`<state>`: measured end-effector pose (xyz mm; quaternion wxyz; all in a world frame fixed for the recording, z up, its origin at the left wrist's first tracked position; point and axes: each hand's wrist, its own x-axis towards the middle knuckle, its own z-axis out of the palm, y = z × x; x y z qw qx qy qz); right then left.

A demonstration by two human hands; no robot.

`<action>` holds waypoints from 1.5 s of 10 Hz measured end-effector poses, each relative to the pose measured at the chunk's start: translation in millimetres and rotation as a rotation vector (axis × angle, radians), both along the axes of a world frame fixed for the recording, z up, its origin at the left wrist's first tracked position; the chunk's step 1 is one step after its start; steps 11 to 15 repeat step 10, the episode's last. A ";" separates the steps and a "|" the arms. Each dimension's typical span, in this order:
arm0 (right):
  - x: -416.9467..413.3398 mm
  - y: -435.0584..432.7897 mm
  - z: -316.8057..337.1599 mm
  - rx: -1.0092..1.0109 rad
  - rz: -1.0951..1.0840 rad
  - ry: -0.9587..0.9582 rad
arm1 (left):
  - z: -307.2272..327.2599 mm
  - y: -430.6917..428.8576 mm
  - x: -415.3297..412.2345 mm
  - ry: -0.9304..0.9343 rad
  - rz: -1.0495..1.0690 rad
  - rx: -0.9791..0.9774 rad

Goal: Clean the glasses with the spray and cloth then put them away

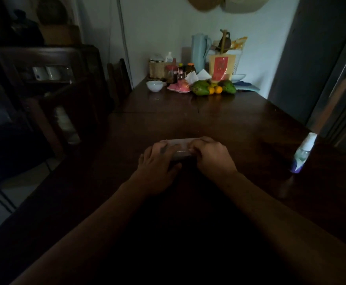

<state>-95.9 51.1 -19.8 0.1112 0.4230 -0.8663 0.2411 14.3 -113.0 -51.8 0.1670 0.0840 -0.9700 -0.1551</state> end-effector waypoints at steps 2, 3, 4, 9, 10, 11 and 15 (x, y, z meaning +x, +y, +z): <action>4.0 3.8 2.7 -0.024 0.015 0.003 | 1.0 9.7 5.5 0.012 0.057 -0.028; 7.5 3.9 2.3 -0.017 0.021 0.029 | 3.8 10.2 6.5 0.027 0.071 -0.050; 9.5 5.9 3.3 0.024 0.015 0.011 | 8.4 9.1 5.9 -0.027 0.073 -0.056; 5.6 15.7 11.4 0.083 0.045 -0.100 | 14.6 6.9 4.8 -0.161 0.030 0.023; 7.3 20.0 26.3 0.275 0.065 -0.095 | 26.6 8.9 9.2 -0.167 0.059 0.165; 7.3 20.0 26.3 0.275 0.065 -0.095 | 26.6 8.9 9.2 -0.167 0.059 0.165; 7.3 20.0 26.3 0.275 0.065 -0.095 | 26.6 8.9 9.2 -0.167 0.059 0.165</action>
